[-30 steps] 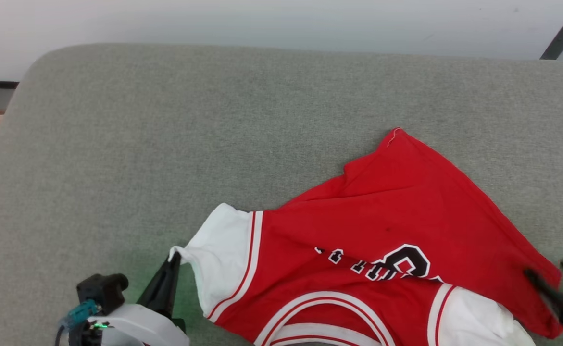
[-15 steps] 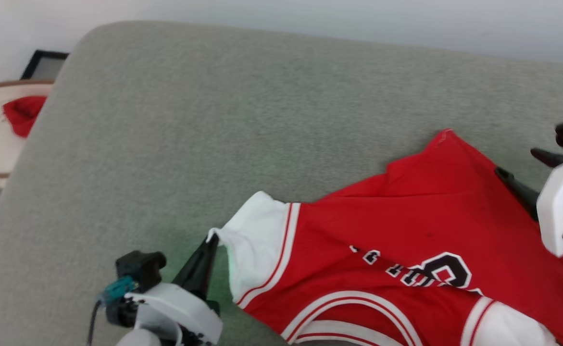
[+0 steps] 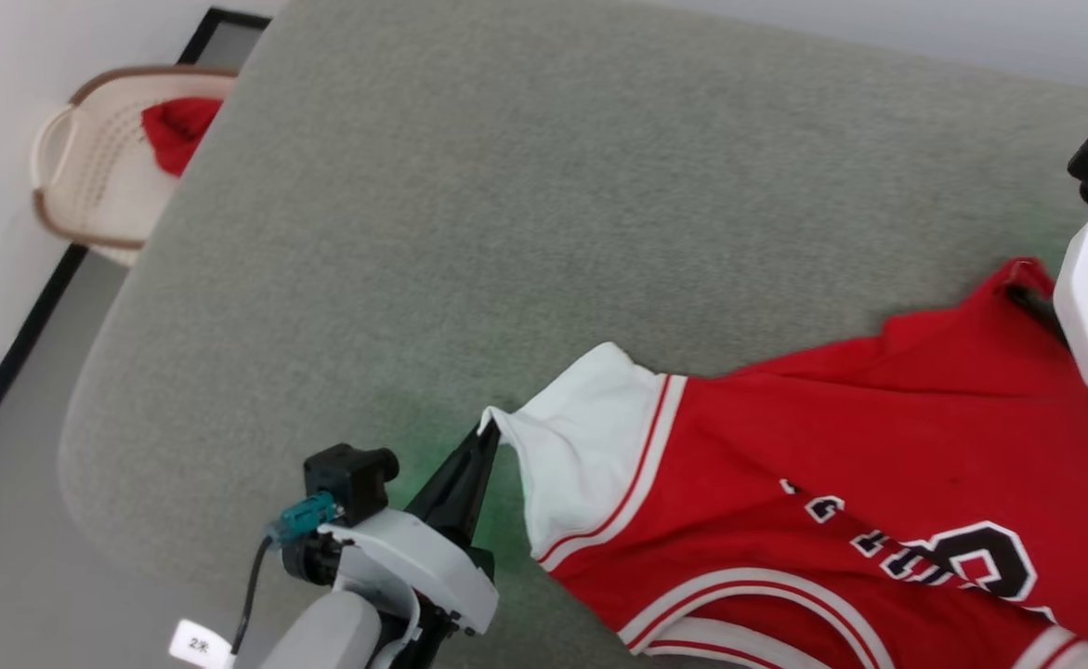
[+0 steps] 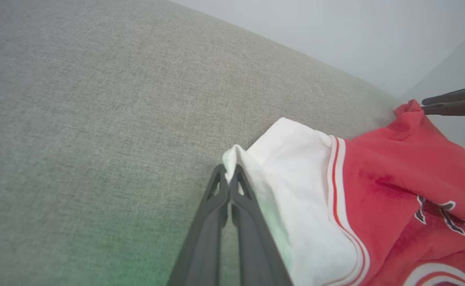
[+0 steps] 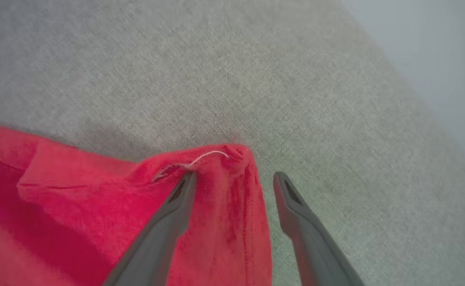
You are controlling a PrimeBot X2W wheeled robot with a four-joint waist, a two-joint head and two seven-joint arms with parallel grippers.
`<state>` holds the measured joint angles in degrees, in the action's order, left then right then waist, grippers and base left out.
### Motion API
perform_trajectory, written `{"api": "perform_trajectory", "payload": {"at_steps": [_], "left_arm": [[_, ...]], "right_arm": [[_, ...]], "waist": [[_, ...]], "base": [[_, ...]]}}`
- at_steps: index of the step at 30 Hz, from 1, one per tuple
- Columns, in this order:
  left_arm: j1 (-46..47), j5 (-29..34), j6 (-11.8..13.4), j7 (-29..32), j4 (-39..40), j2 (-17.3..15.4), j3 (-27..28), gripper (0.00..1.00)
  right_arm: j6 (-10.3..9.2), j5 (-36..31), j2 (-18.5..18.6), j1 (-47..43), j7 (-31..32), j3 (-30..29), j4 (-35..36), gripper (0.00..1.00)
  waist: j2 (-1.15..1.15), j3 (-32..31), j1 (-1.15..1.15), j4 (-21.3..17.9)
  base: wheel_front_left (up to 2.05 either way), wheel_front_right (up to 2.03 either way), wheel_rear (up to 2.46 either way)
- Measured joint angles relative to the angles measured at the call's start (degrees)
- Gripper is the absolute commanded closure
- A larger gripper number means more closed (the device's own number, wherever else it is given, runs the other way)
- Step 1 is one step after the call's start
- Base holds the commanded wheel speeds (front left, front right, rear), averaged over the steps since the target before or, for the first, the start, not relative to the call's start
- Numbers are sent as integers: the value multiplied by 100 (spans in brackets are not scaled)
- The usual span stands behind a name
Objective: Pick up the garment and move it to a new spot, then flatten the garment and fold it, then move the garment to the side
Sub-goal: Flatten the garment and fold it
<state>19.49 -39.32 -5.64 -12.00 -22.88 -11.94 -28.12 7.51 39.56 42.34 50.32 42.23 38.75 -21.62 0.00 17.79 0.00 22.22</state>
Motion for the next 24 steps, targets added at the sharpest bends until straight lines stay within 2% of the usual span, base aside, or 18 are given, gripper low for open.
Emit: {"api": "perform_trajectory", "payload": {"at_steps": [8, 9, 10, 18, 24], "left_arm": [[198, -63, -102, -147, -360, 138, -105, 100], [215, -65, -118, -165, -396, 144, -114, 100], [237, -74, -119, -172, -428, 147, -120, 100], [343, -144, -151, -261, -614, 145, -147, 100], [378, -205, -167, -268, -668, 54, -157, 100]], "right_arm": [[1, 539, 82, 533, 491, 639, -803, 0], [2, 624, 79, 602, 615, 669, -899, 47], [4, 687, 64, 664, 736, 695, -988, 100], [4, 845, -169, 1031, 1106, 733, -1569, 100], [4, 870, -410, 1154, 1036, 664, -1797, 100]], "waist": [[0, 264, 0, 297], [0, 296, 0, 318], [0, 322, 0, 336], [0, 376, 0, 326], [0, 288, 0, 179]], "base": [[0, 0, 0], [0, 0, 0], [0, 0, 0], [0, 0, 0], [0, 0, 0]]}}
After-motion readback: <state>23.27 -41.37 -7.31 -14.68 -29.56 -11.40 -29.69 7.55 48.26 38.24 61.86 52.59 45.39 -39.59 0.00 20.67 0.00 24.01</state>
